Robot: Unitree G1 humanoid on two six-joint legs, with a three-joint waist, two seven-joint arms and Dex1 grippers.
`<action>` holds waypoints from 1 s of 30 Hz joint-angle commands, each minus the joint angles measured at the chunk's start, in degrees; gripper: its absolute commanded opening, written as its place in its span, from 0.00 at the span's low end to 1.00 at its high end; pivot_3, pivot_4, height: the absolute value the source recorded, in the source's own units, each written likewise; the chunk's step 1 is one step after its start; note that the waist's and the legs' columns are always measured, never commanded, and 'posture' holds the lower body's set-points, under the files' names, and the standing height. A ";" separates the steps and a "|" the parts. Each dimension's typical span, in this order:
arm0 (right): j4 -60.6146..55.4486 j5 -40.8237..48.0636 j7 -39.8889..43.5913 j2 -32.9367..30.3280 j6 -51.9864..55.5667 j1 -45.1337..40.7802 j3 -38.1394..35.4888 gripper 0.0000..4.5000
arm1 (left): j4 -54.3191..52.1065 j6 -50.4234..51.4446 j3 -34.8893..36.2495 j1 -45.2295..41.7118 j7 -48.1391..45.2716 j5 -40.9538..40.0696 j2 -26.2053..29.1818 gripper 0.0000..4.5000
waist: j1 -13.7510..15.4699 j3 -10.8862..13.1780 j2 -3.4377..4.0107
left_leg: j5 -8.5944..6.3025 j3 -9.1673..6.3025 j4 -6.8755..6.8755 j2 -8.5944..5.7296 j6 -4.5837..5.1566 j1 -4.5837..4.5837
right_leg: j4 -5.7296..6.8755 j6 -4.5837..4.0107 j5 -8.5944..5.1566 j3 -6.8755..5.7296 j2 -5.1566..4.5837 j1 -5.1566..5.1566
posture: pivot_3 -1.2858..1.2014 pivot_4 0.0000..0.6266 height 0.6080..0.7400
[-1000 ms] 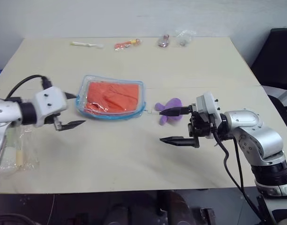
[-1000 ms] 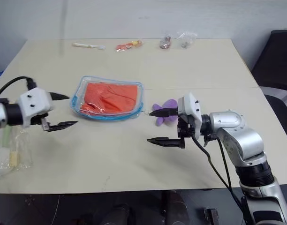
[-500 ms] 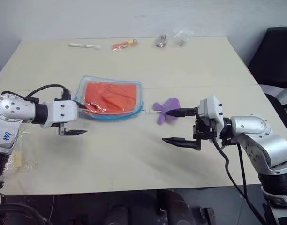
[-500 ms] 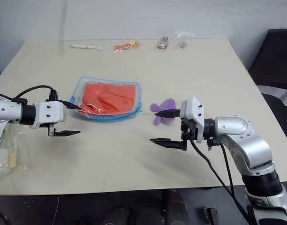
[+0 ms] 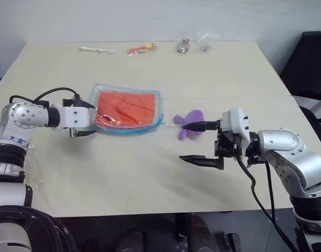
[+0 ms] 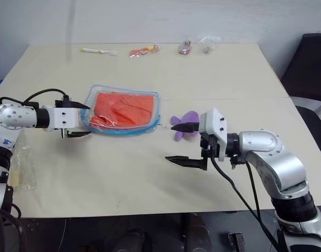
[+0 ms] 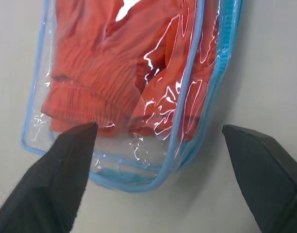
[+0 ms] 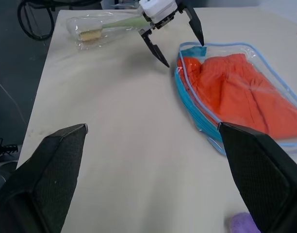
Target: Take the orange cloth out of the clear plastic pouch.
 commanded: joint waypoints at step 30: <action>-5.34 7.05 6.80 -12.43 1.96 15.30 -11.32 1.00 | -69.58 33.15 15.59 42.34 3.83 -4.52 0.82 0.01 | 0.75 -0.01 -0.01 | 0.00 -0.18 0.23 0.09 0.00 -0.29 | 0.00 -0.03 0.06 0.09 -0.05 0.15 | 0.52 0.24 1.00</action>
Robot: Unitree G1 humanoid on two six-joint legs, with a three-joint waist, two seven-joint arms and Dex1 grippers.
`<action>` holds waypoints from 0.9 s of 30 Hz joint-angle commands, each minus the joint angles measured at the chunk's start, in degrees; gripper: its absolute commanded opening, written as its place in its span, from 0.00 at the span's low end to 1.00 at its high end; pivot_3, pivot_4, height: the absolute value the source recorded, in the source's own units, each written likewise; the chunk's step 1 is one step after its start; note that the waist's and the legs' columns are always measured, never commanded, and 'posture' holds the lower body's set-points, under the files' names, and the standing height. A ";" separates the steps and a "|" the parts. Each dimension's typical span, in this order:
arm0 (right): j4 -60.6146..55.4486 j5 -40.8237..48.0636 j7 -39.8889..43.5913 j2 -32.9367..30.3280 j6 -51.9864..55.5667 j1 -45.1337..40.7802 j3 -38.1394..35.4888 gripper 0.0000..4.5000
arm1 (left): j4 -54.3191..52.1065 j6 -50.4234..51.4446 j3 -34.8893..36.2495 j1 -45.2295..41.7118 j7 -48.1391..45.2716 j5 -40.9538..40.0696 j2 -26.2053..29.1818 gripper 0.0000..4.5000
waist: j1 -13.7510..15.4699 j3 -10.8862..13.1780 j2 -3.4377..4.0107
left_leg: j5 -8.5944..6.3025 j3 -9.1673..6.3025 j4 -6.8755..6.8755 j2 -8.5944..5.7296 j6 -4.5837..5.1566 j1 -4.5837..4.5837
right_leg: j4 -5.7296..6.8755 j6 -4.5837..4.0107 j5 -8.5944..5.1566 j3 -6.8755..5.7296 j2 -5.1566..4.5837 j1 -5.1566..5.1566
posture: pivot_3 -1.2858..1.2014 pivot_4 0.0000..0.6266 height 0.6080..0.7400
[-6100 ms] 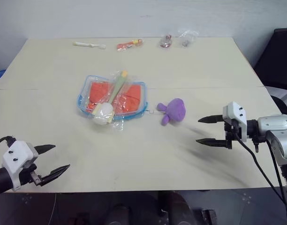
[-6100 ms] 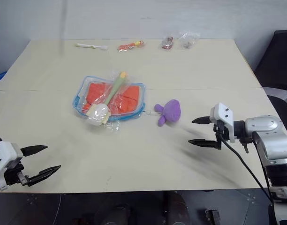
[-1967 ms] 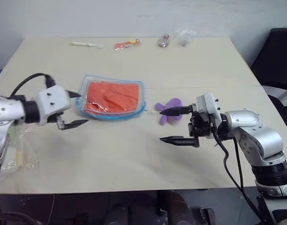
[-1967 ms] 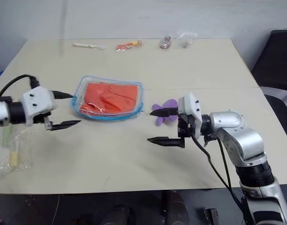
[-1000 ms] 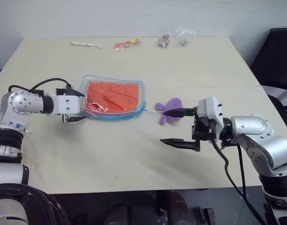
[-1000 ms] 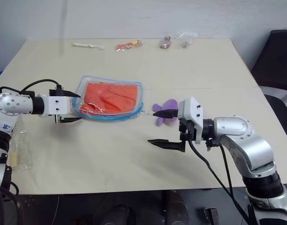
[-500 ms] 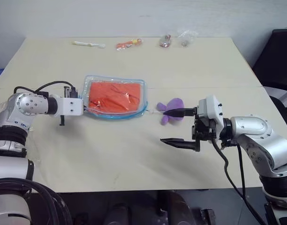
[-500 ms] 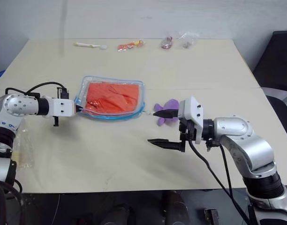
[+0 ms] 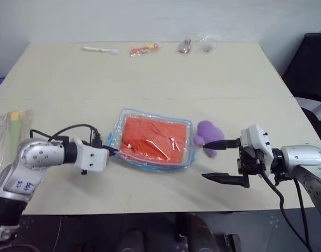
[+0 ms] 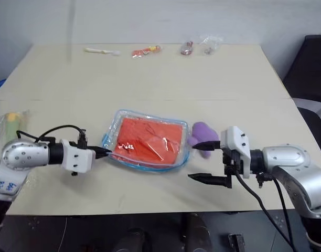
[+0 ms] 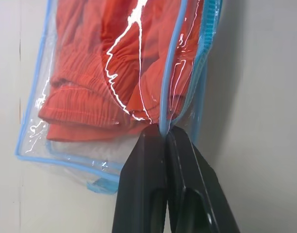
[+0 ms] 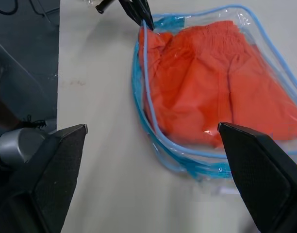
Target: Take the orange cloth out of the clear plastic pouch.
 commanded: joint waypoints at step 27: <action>-0.51 -1.32 0.12 -0.21 -3.73 -0.46 -0.15 1.00 | -2.23 -2.60 4.76 5.83 14.29 7.20 -3.62 0.01 | 1.21 -0.01 0.00 | 0.00 0.07 -0.06 0.00 0.00 0.02 | -0.05 -0.01 0.03 0.06 0.01 -0.05 | 0.52 0.24 1.00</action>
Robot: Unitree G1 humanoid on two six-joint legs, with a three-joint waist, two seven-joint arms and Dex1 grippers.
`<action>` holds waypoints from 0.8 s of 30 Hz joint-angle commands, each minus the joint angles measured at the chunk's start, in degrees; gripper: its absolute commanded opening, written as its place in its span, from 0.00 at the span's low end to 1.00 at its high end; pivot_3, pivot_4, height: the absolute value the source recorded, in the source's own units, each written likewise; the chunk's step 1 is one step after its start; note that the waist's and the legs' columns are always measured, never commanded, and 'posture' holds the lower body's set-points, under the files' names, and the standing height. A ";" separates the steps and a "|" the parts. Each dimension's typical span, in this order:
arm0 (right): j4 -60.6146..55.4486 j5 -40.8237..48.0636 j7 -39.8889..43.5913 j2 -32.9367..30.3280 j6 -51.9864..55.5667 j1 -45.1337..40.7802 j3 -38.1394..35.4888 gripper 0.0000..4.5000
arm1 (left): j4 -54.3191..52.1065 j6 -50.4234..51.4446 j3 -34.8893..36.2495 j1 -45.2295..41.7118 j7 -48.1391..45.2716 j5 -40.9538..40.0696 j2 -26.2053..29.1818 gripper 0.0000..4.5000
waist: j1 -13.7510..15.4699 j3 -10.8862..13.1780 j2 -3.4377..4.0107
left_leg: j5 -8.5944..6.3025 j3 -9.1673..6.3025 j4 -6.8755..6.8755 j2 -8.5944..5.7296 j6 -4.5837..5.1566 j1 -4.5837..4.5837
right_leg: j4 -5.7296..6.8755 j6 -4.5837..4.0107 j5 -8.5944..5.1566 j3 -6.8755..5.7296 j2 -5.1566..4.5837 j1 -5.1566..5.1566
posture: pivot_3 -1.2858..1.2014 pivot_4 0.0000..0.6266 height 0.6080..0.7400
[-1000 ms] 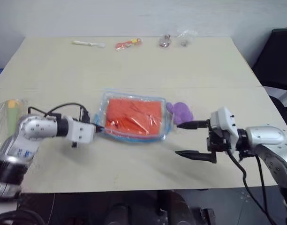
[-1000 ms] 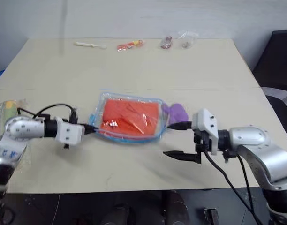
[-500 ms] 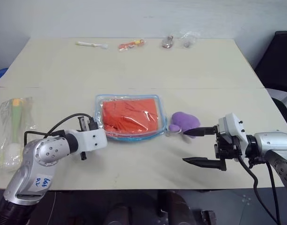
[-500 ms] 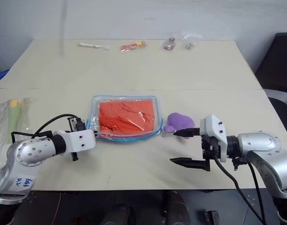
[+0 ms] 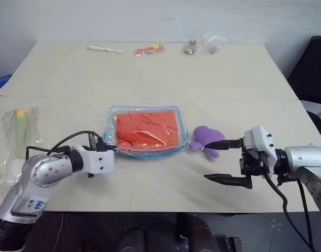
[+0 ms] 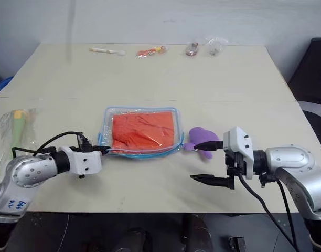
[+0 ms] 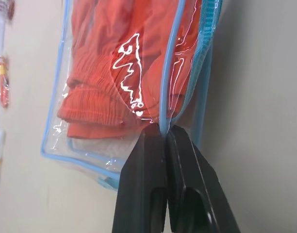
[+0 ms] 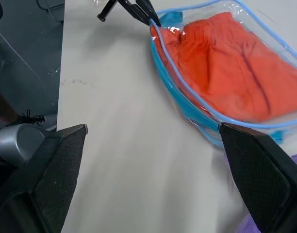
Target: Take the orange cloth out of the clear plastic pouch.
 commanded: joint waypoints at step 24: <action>-0.35 -0.72 0.47 0.23 -3.05 0.46 -0.75 1.00 | 3.72 -7.91 2.83 2.22 -4.63 -10.64 2.90 0.66 | -0.04 0.00 0.00 | 0.00 0.07 -0.01 0.00 0.00 0.00 | 0.01 0.00 0.00 -0.04 0.02 0.00 | 0.52 0.24 1.00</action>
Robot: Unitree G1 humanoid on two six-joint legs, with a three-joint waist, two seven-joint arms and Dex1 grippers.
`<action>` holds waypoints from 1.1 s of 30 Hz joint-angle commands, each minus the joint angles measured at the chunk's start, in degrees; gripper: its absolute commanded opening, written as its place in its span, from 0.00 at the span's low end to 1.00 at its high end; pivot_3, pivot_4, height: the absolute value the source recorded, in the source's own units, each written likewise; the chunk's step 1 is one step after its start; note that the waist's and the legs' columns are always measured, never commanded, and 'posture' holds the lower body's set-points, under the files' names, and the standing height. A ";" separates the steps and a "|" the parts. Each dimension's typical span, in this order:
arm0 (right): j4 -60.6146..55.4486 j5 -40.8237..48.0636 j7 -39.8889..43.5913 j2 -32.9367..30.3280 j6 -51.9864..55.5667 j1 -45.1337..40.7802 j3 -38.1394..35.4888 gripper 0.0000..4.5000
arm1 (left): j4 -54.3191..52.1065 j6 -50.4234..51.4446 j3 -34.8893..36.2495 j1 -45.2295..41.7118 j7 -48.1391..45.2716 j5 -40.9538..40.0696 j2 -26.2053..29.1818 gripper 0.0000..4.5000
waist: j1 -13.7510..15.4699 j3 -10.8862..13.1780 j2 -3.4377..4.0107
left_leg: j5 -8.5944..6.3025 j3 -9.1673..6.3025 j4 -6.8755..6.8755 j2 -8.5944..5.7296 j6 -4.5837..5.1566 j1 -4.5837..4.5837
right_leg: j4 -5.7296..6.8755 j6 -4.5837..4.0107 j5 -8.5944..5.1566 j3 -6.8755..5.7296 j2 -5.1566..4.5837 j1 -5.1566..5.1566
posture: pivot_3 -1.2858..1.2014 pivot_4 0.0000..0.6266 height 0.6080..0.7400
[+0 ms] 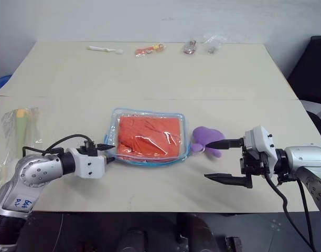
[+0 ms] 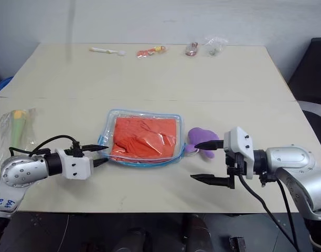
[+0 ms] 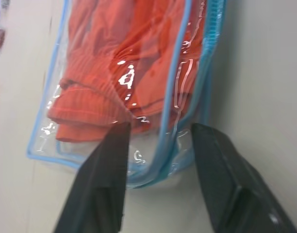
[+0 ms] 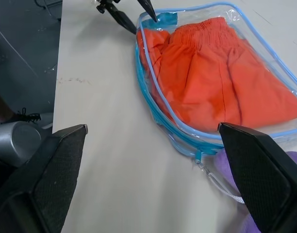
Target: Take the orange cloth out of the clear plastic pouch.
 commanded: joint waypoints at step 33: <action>33.23 -16.65 -5.75 9.74 7.65 -26.35 14.75 0.47 | -21.08 72.23 12.83 -21.56 -7.71 -66.71 13.41 1.00 | -2.97 0.01 0.15 | 0.10 -0.11 -0.07 0.00 -0.20 0.00 | 0.08 -0.14 -0.05 0.00 0.07 -0.10 | 0.52 0.24 1.00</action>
